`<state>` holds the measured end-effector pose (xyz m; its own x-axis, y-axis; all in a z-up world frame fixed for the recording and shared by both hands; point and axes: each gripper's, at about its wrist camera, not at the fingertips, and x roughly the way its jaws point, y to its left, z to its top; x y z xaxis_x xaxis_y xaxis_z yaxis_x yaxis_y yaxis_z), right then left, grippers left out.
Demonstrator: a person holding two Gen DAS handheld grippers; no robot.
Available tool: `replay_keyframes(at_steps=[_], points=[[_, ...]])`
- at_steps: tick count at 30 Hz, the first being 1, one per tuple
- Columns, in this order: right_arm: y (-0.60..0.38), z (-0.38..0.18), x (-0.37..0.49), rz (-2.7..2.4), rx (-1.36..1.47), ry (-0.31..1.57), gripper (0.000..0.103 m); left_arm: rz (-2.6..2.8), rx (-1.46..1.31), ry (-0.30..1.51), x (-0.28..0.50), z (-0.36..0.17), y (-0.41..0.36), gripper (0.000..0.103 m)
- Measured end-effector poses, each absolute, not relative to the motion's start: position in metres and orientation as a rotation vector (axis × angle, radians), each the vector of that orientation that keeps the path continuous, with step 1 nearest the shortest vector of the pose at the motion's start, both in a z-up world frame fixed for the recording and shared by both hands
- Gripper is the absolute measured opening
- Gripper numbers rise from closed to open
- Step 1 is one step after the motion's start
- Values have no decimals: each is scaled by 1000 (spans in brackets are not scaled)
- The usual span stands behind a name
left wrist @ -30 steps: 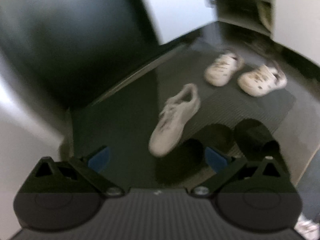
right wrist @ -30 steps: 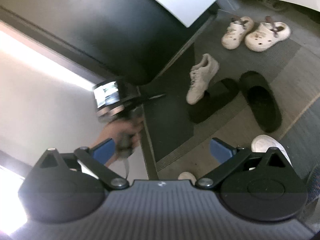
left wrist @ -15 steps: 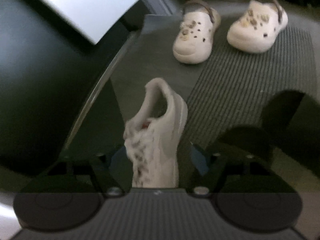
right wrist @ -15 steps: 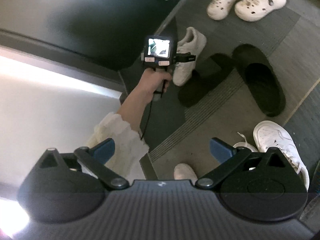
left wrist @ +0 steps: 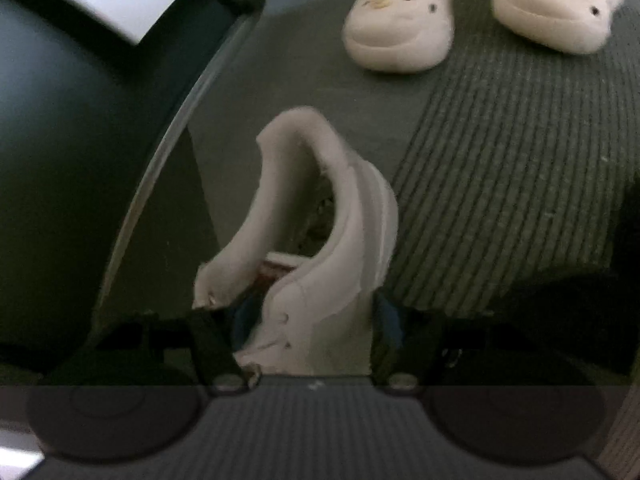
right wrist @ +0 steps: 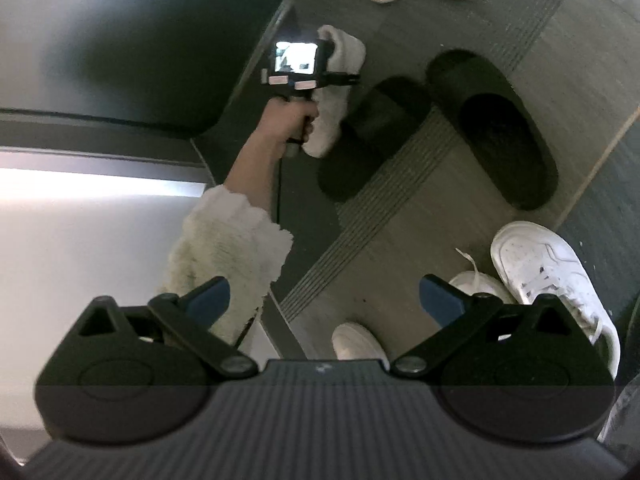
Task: Organize scattered shoes
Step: 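Carry the red-tagged sneaker with the left gripper, set down, open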
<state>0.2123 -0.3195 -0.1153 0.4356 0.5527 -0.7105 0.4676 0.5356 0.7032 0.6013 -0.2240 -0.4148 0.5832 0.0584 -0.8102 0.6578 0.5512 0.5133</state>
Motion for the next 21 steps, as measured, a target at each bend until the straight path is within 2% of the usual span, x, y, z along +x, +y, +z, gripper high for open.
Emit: replay_keyframes(at_steps=[1,8,21], points=[[-320,-114,213,64,1068,1177,103,-412,938,889,600,-417,-224,58],[-315,-112,210,63,1058,1172,103,-392,971,852,585,-417,-225,49],[-304,-93,203,127,1034,1096,103,-347,910,827,543,-366,-125,43]])
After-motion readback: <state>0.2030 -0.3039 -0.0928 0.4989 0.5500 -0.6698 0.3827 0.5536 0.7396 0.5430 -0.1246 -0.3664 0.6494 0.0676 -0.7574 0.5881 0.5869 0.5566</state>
